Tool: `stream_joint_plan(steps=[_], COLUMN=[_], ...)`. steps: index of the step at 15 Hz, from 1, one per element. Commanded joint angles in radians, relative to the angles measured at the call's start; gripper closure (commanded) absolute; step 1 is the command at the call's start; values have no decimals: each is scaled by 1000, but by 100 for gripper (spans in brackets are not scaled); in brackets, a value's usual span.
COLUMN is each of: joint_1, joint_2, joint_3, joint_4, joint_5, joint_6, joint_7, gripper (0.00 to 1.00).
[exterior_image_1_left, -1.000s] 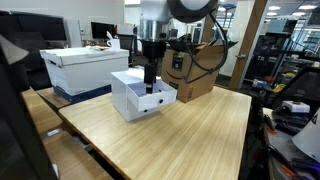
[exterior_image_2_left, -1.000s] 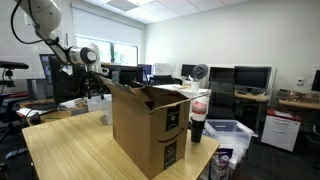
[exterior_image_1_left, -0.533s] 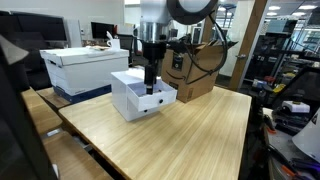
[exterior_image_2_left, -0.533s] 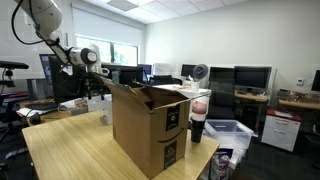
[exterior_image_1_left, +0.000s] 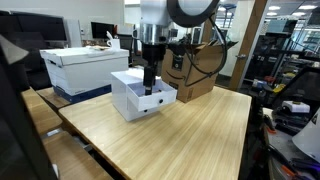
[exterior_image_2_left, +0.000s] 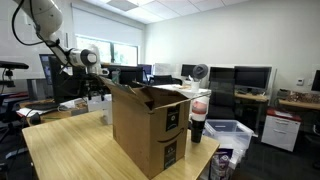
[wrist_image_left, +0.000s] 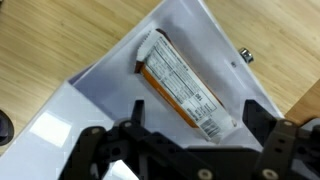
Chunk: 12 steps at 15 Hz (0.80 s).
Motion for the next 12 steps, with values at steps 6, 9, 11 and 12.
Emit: stream_joint_plan(steps=[6,9,11,12], joint_1=[-8,-10,-13,-12], joint_2=[15,23,23,22], joint_3=[12,14,17,17], joint_4=[-38,-34,-31,-31], joint_5=[7,-1,-11,-17], joint_6=[67,78,80,78], joint_7=[-66,-111,-163,-182], gripper=[0,0,0,0])
